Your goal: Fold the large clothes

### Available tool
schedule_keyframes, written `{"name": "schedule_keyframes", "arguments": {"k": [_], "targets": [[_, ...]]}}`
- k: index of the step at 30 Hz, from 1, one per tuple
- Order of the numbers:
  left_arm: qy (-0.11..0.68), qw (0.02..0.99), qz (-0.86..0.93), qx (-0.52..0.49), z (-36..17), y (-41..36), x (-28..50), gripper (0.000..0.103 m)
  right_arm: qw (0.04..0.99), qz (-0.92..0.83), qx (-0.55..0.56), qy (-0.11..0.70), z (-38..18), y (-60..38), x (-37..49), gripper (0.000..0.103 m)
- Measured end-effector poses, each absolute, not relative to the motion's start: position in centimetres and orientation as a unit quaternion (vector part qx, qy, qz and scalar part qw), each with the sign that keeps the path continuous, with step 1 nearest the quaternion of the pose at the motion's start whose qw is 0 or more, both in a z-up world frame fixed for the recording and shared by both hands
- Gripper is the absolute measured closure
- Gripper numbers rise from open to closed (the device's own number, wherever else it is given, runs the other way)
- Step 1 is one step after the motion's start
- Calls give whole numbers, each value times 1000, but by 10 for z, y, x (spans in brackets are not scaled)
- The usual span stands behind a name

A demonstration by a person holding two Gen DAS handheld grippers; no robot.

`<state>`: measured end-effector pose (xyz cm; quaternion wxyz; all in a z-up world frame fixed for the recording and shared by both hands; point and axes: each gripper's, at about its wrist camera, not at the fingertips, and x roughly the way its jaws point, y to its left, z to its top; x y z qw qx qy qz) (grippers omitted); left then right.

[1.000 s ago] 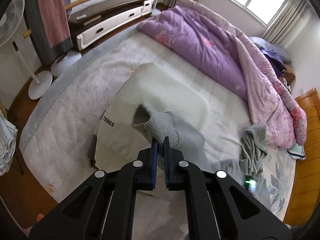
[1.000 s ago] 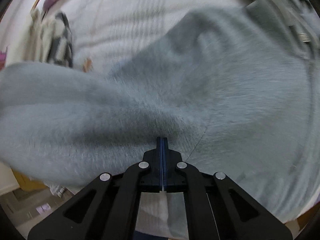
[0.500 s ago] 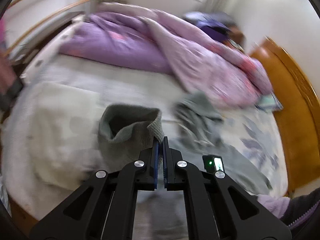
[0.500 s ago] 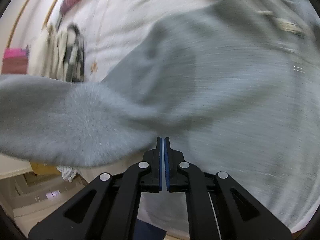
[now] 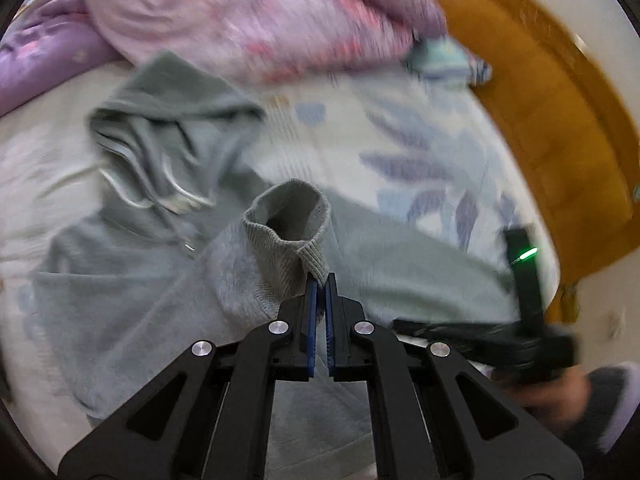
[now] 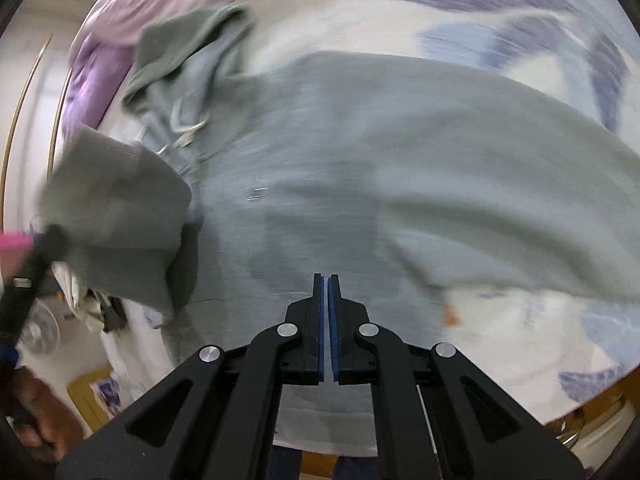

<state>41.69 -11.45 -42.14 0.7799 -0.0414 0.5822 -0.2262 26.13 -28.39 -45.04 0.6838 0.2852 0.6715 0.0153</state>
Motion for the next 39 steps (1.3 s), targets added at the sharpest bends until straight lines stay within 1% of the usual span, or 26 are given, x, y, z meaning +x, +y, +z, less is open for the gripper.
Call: {"name": "schedule_keyframes", "arguments": {"k": [1,2,3,4,5,6,7,8,9,10,11,14,17,20,21,24,25,26,27,28,29,32,37,39], "targets": [[593,772,-227,-37,-432,-123,413,99,683,10,292,670,-455,-284,259,99],[607,762,-221,-33,-445,-129,412,93,680,7,300,670,-456,-290,255,99],[619,755,-214,-33,-451,-129,409,84,677,7,308,668,-459,-293,253,99],[627,750,-205,-38,-454,-123,405,79,675,8,317,665,-462,-294,252,98],[629,752,-188,-53,-455,-114,400,59,673,12,325,664,-464,-292,253,94],[626,757,-175,-63,-455,-106,395,36,671,17,329,664,-467,-284,255,91],[617,769,-153,-76,-452,-92,391,28,671,20,330,664,-470,-283,257,83],[611,775,-139,-82,-449,-79,383,26,672,23,328,664,-472,-277,261,74],[611,777,-124,-85,-449,-66,379,26,675,22,318,665,-474,-274,264,68],[618,775,-104,-84,-452,-51,374,26,679,19,302,669,-476,-268,269,57],[623,773,-87,-83,-455,-42,370,26,680,21,299,669,-478,-266,270,56],[643,761,-20,-82,-472,5,358,25,680,14,284,676,-485,-259,280,53],[657,746,43,-101,-489,54,345,25,670,10,282,687,-502,-257,288,53],[660,736,84,-123,-497,94,335,25,636,-11,300,711,-524,-254,290,53],[660,735,91,-126,-498,102,333,25,629,-17,312,712,-530,-252,290,52],[659,733,110,-125,-500,123,330,25,630,-32,300,715,-536,-247,292,52],[661,729,117,-132,-502,132,331,25,630,-33,288,720,-536,-245,293,55],[661,727,120,-139,-500,134,331,25,630,-24,272,727,-534,-241,296,64],[660,726,126,-147,-501,141,332,25,636,-10,256,728,-531,-237,300,75],[659,725,131,-153,-502,146,333,25,646,2,241,724,-524,-234,304,92],[659,724,133,-156,-503,150,333,24,654,11,233,719,-517,-233,307,94],[655,725,136,-162,-502,156,340,24,711,53,211,669,-465,-228,325,95],[646,736,131,-152,-498,158,355,23,809,76,231,535,-365,-256,351,95],[645,737,131,-154,-499,158,359,23,821,70,237,515,-354,-267,359,95]]}}
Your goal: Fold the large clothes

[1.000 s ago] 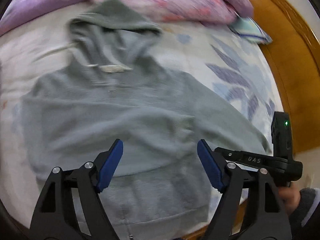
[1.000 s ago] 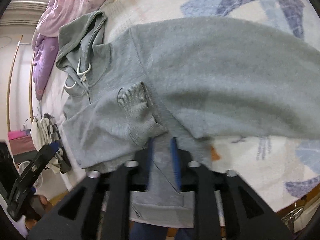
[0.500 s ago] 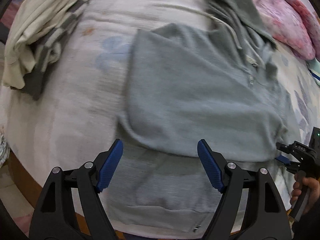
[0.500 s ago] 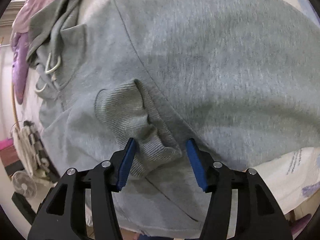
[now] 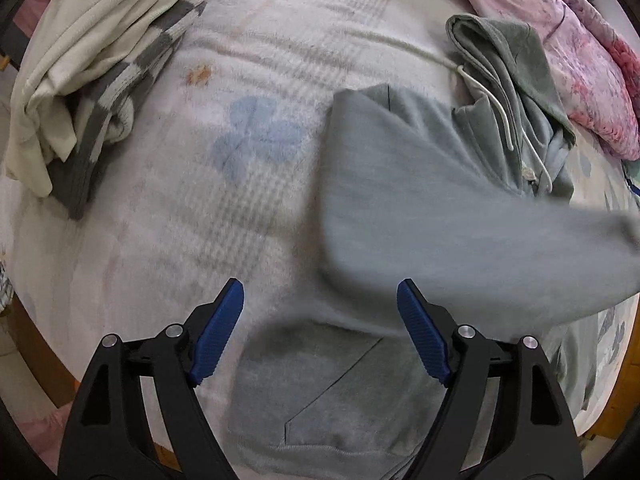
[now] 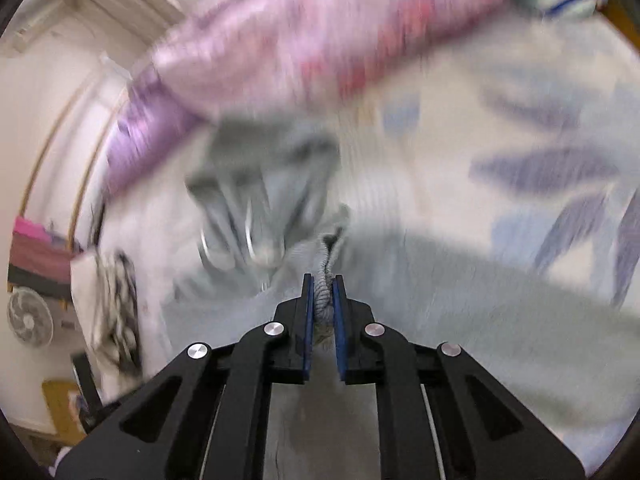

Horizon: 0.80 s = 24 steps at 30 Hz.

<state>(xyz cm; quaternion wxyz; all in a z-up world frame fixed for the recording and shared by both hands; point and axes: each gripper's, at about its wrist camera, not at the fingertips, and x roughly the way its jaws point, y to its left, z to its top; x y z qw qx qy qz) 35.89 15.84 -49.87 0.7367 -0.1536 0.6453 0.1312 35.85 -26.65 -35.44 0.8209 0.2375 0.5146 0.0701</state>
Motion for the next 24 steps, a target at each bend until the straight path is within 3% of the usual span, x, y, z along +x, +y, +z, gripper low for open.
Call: {"name": "schedule_keyframes", "arguments": {"k": [9,18,21,24], "targets": [[672,717,131,-132,-522,150,369,22,720,-34,252,646,-490,-299,315,95],[676,724,91,-98,-513,124,381,22,749,-55,299,588,-472,-331,310,94],[674,732,74,-70,-507,108,389,22,734,-73,275,617,-480,-329,319,93],[677,731,64,-62,-509,91,394,22,704,-95,265,652,-500,-330,315,80]]}}
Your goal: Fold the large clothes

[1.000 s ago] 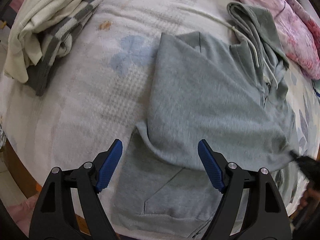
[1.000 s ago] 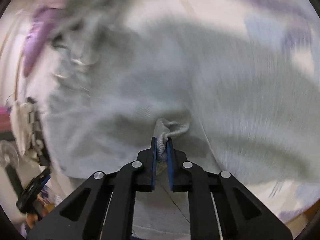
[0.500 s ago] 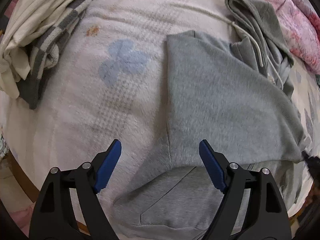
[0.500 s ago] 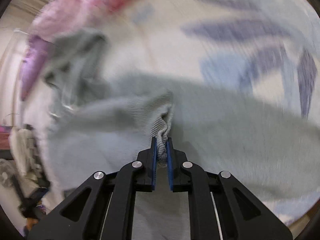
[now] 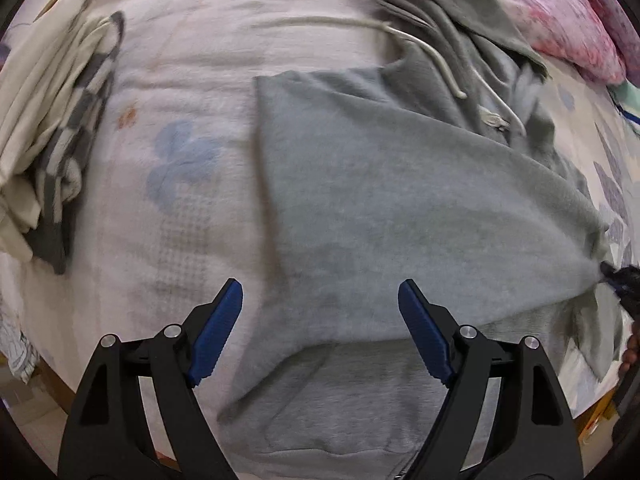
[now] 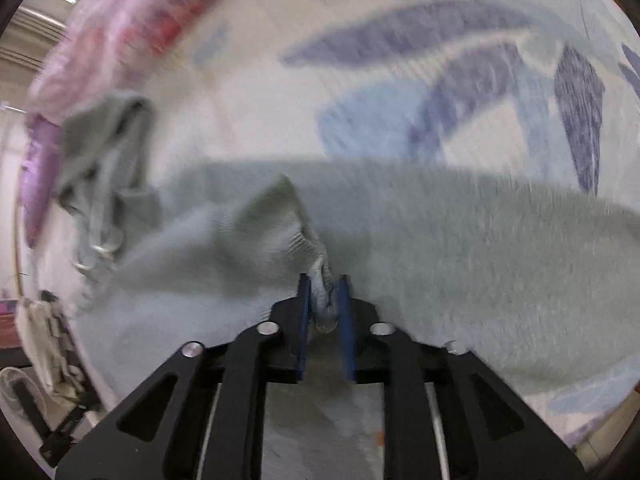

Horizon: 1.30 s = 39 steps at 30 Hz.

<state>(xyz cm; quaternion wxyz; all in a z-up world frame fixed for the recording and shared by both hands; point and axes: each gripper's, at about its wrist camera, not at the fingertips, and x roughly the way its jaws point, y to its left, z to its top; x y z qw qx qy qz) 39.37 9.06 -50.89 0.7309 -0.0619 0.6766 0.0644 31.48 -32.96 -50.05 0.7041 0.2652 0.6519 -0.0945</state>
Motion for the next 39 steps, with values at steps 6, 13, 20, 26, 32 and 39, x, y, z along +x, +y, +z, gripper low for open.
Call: {"name": "schedule_keyframes", "arguments": {"k": [6,13,20,26,32,39], "targets": [[684,727,29,-55,-518,42,409,22,732,-123,337,579,-473,-377,271,68],[695,717,-51,-20,-529,-53,426,22,672,-320,450,494,-471,-489,148,65],[708,703,-67,-13,-531,-95,429,21,565,-451,554,414,-495,-556,43,61],[703,708,-67,-8,-522,-95,429,20,558,-459,563,401,-511,-569,39,58],[699,712,-55,-33,-510,-78,430,20,638,-416,492,423,-482,-562,80,93],[694,708,-60,-114,-485,-56,433,20,810,-240,328,423,-369,-466,198,93]]}}
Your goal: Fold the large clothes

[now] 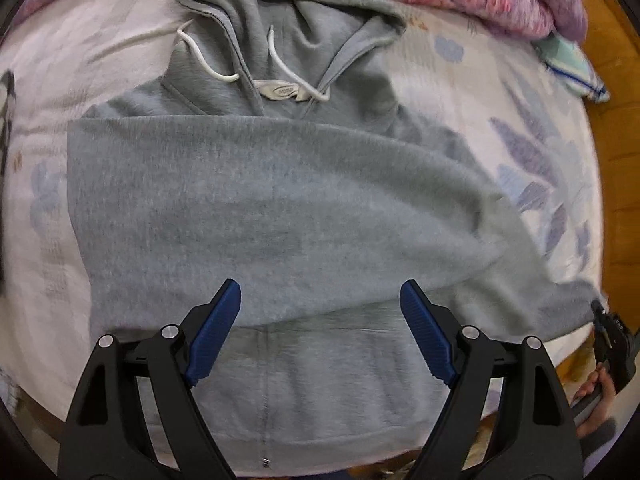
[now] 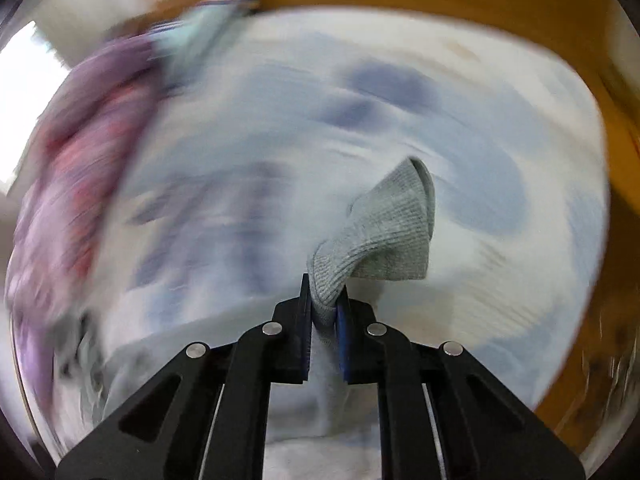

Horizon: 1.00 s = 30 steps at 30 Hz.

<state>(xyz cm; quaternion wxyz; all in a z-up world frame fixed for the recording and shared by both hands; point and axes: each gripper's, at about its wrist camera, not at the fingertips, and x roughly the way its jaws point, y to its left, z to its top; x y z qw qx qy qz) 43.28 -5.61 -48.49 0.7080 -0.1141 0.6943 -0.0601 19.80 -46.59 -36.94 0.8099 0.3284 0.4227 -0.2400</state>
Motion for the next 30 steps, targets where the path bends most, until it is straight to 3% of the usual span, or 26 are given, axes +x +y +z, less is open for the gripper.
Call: {"name": "schedule_keyframes", "arguments": {"k": [6,14,18,19,20,21,30], "targets": [[672,696,-104,-231,-450,-43,441,14,852,-28,285,438,-344,-305,285,93],[663,708,-40,-243,-456,22,443,13,787,110,177,581,-437,-116,329,89],[681,688,-16,-248,-481,43,435,13,767,113,188,603,-446,-112,307,80],[685,683,-16,-252,-487,44,434,13,766,111,200,601,-443,-119,301,72],[691,673,-15,-263,-495,45,431,13,766,105,204,601,-441,-124,297,53],[694,665,-16,-276,-502,43,430,13,769,98,204,598,-440,-129,291,47],[725,629,8,-281,-556,42,418,13,761,-5,222,609,-451,-222,251,47]]}}
